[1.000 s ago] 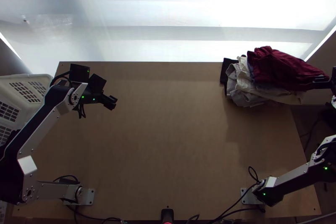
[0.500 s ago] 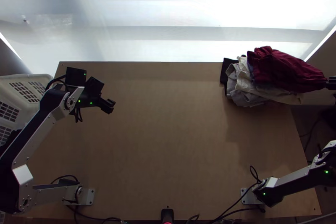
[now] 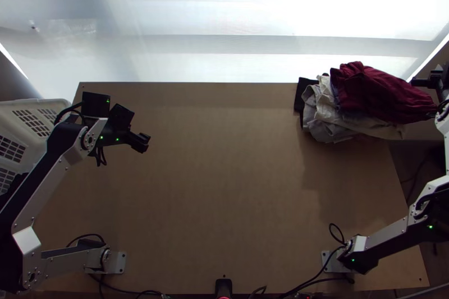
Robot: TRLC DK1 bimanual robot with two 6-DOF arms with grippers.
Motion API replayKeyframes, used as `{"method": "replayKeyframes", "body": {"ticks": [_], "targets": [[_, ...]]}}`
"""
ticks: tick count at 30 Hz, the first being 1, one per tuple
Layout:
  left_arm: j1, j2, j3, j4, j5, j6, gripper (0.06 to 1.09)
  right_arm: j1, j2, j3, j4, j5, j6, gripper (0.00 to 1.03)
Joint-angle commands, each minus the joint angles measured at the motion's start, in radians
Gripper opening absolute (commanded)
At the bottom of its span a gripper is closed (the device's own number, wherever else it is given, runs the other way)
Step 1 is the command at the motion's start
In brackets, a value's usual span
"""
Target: Fold the t-shirt
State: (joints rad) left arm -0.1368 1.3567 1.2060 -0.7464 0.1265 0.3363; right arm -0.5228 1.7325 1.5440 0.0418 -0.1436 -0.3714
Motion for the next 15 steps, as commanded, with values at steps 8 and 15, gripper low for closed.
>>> {"method": "replayKeyframes", "body": {"ticks": [8, 15], "targets": [[0.019, -0.042, -0.065, 0.007, -0.025, -0.005, 1.04, 0.178, 0.214, 0.011, 0.001, -0.085, 0.319, 0.03], [0.045, -0.039, -0.065, 0.019, -0.031, 0.001, 1.04, 0.213, 0.222, -0.094, -0.033, -0.197, 0.387, 0.03]]}}
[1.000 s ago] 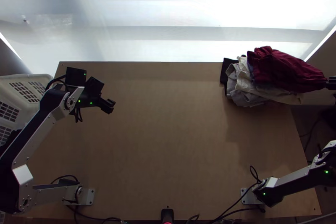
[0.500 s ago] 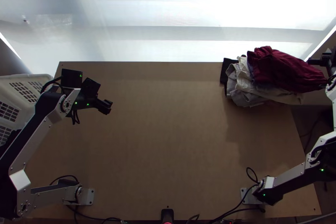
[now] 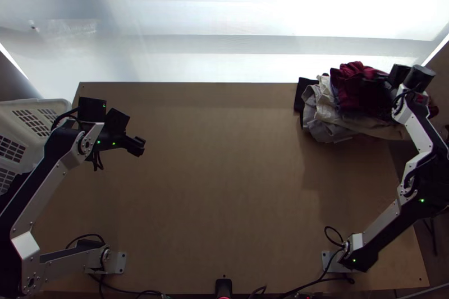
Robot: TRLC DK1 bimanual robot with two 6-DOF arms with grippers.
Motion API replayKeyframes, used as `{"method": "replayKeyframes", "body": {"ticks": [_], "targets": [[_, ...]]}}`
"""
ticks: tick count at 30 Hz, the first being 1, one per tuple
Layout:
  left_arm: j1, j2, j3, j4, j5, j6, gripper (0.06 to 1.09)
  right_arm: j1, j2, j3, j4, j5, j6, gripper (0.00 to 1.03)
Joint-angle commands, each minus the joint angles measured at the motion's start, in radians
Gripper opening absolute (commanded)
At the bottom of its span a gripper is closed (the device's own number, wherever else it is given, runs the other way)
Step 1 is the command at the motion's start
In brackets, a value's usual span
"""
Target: Fold the t-shirt
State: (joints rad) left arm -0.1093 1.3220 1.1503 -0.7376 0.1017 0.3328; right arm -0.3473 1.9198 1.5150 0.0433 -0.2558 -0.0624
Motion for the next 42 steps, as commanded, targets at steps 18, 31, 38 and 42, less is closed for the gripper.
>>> {"method": "replayKeyframes", "body": {"ticks": [18, 31, 38, 42], "targets": [[0.053, -0.075, -0.061, 0.014, -0.031, 0.000, 1.04, 0.085, -0.194, -0.377, -0.072, -0.105, 0.047, 0.96], [0.054, -0.087, -0.055, 0.010, -0.033, -0.005, 1.04, 0.048, -0.564, -0.377, -0.257, -0.152, -0.066, 0.99], [0.051, -0.132, -0.098, 0.041, -0.033, -0.023, 1.04, 0.057, -0.803, -0.395, -0.247, -0.120, -0.079, 0.99], [0.039, -0.267, -0.170, 0.130, -0.066, -0.080, 1.04, 0.090, -0.950, -0.567, -0.023, 0.072, -0.149, 0.99]]}}
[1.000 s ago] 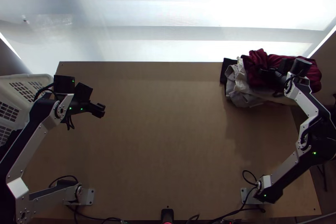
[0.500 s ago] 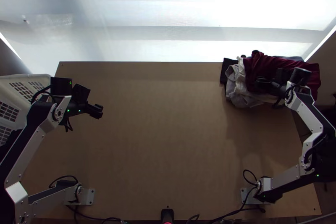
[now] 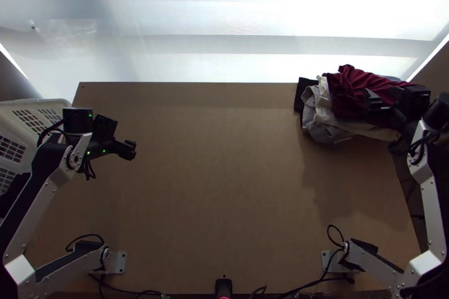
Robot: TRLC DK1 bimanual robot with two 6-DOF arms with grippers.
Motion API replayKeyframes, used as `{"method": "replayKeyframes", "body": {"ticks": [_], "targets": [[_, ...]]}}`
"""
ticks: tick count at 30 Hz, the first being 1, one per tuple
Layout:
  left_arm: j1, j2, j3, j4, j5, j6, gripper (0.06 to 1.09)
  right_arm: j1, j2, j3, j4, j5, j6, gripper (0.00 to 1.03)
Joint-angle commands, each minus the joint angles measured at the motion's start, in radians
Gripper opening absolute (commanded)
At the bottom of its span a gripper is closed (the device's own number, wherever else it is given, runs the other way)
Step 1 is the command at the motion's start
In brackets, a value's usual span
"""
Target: Fold the t-shirt
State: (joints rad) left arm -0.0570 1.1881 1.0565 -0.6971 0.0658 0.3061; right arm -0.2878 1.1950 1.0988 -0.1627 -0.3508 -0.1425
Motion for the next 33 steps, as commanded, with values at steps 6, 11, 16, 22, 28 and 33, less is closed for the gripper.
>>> {"method": "replayKeyframes", "body": {"ticks": [6, 11, 16, 22, 28, 33], "targets": [[-0.069, -0.464, -0.397, 0.510, -0.139, -0.055, 1.04, 0.153, -0.380, -0.478, 0.539, 0.349, -0.181, 0.98], [-0.076, -0.717, -0.641, 0.686, -0.146, -0.053, 1.04, 0.263, -0.506, -0.659, 0.572, 0.437, -0.177, 0.98], [-0.115, -0.930, -0.817, 0.726, -0.144, -0.032, 1.04, 0.351, -0.684, -0.872, 0.604, 0.455, -0.180, 0.98], [-0.113, -1.188, -0.957, 0.640, -0.130, -0.027, 1.04, 0.407, -1.031, -0.998, 0.433, 0.458, -0.178, 0.98], [-0.116, -1.191, -0.978, 0.568, -0.110, -0.047, 1.04, 0.435, -1.200, -1.001, 0.150, 0.458, -0.161, 0.98], [-0.118, -1.191, -0.978, 0.498, -0.072, -0.035, 1.04, 0.449, -1.200, -1.001, 0.061, 0.457, -0.177, 0.98]]}}
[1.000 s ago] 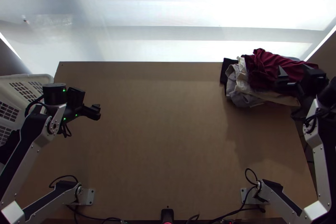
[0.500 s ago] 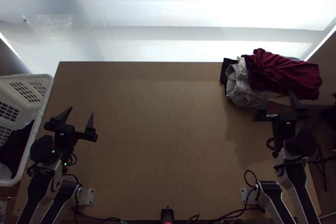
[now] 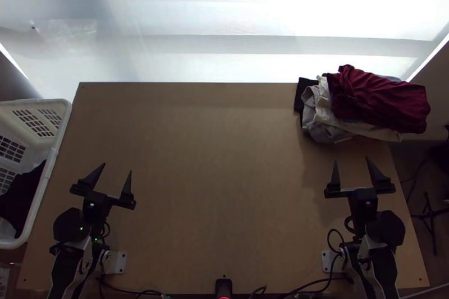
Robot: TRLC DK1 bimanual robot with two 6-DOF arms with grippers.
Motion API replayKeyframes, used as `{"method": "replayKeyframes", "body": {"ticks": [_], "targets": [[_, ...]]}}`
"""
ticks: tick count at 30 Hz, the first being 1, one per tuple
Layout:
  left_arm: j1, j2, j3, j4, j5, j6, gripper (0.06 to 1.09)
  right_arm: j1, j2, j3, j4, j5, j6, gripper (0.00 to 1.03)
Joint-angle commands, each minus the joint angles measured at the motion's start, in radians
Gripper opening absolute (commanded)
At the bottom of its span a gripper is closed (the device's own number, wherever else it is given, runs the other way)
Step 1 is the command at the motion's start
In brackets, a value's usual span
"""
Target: Fold the t-shirt
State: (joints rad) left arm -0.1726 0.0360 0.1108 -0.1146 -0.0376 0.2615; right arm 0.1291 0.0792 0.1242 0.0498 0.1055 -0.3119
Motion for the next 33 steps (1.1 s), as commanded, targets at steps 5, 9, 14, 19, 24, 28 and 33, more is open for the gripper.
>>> {"method": "replayKeyframes", "body": {"ticks": [5, 9, 14, 19, 24, 28, 33], "targets": [[0.001, -0.038, -0.034, -0.103, 0.041, 0.015, 1.04, 0.037, -0.082, -0.029, -0.265, -0.001, -0.026, 0.98], [0.004, -0.036, -0.036, -0.105, 0.042, 0.016, 1.04, 0.023, -0.082, -0.029, -0.265, -0.007, -0.019, 0.98], [0.041, -0.038, -0.034, -0.105, 0.042, 0.016, 1.04, -0.013, -0.082, -0.029, -0.265, -0.009, -0.023, 0.98], [0.041, -0.036, -0.034, -0.105, 0.042, 0.016, 1.04, -0.029, -0.082, -0.029, -0.265, -0.010, -0.019, 0.98], [0.041, -0.038, -0.034, -0.105, 0.042, 0.015, 1.04, -0.029, -0.082, -0.029, -0.265, -0.010, -0.019, 0.98], [0.041, -0.036, -0.036, -0.105, 0.042, 0.015, 1.04, -0.028, -0.082, -0.029, -0.265, -0.010, -0.019, 0.98], [0.041, -0.038, -0.036, -0.105, 0.042, 0.015, 1.04, -0.028, -0.082, -0.029, -0.266, -0.010, -0.019, 0.98]]}}
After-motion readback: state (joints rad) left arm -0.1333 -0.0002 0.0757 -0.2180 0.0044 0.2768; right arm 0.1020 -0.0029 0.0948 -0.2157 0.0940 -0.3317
